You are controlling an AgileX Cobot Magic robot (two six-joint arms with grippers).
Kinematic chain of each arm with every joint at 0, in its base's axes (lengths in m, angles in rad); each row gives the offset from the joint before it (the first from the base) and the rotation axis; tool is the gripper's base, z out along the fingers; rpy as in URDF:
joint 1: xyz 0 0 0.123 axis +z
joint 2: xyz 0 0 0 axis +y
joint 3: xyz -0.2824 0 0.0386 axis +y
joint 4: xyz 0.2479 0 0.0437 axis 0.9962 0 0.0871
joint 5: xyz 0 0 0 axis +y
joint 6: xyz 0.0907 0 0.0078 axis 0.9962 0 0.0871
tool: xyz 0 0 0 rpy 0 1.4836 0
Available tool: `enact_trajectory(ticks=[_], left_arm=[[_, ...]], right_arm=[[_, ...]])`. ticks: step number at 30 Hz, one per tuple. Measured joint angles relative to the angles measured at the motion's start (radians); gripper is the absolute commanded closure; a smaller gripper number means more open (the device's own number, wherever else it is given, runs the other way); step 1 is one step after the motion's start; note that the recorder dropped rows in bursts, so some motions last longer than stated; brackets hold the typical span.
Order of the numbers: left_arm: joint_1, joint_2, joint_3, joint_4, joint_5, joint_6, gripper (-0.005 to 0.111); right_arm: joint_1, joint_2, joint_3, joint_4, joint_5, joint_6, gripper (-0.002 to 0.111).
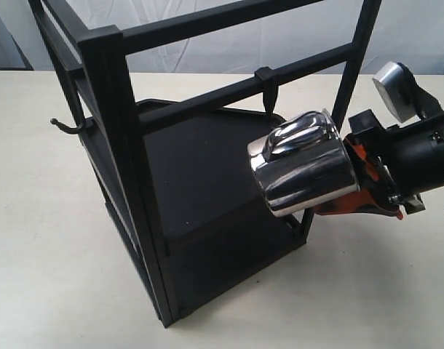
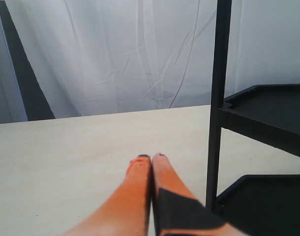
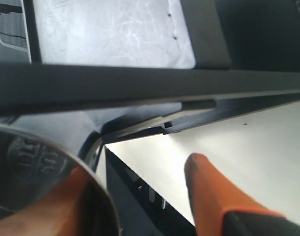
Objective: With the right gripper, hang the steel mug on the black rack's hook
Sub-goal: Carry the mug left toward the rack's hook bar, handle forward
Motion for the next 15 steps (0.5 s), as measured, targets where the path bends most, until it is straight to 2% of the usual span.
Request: enact_trajectory(ticks=[6,15], left_arm=[[0.0,0.0,0.0,0.0,0.0,0.0,0.105],[0.0,0.0,0.0,0.0,0.0,0.0,0.105]], right_arm=[[0.0,-0.047,0.0,-0.026,-0.019,0.0,0.059],[0.0,-0.155,0.004,-0.056,-0.138,0.002,0.059]])
